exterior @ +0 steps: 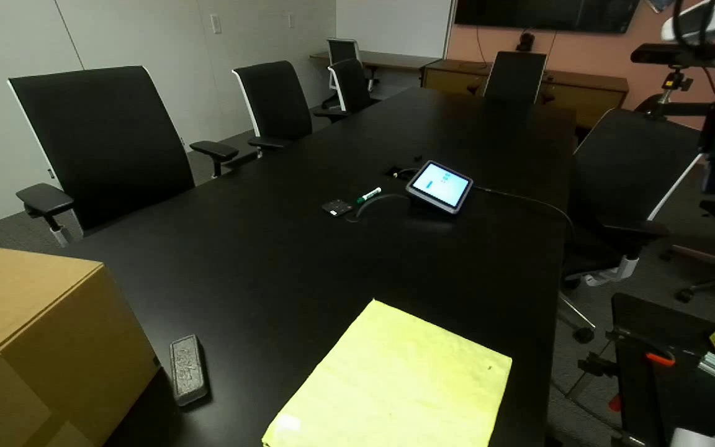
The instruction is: Fold the yellow cloth
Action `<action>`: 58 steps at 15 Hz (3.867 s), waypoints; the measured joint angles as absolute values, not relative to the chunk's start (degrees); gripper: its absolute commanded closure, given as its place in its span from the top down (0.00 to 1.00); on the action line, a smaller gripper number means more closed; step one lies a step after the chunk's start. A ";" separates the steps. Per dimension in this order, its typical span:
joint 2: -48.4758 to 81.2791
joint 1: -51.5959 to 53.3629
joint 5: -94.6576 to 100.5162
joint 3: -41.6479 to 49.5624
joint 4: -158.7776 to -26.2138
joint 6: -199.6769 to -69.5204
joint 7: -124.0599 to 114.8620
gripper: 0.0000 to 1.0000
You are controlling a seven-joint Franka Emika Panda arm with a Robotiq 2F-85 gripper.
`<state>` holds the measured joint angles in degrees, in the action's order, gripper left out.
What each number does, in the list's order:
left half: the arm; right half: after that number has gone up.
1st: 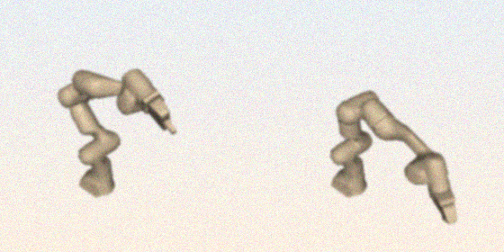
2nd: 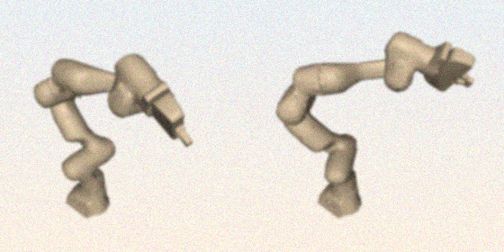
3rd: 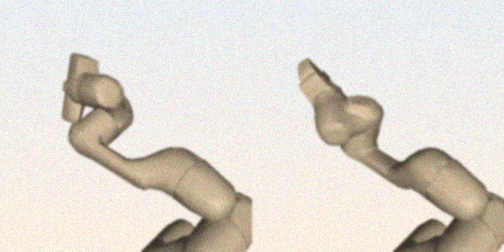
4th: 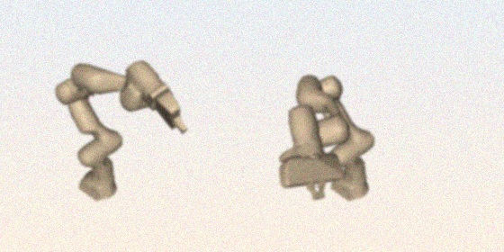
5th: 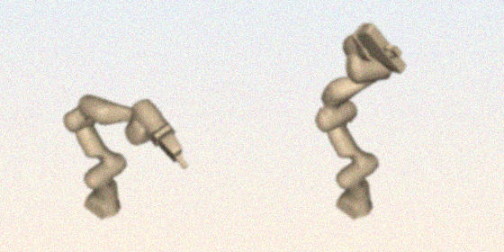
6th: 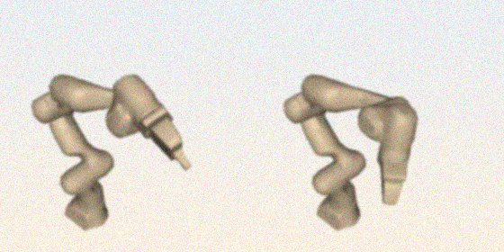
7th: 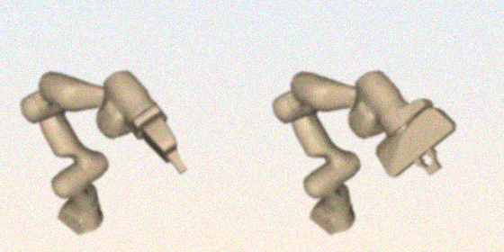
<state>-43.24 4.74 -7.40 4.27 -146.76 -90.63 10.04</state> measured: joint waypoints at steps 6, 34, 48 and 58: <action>-28.35 4.58 -13.05 4.31 -154.20 -112.96 10.34 1.00; 19.91 5.48 -11.55 -1.79 -146.56 -155.45 -5.19 1.00; 27.04 3.24 -9.47 -4.47 -142.79 -160.28 -6.54 1.00; 29.13 -1.72 -10.13 -6.95 -141.87 -160.64 -3.56 1.00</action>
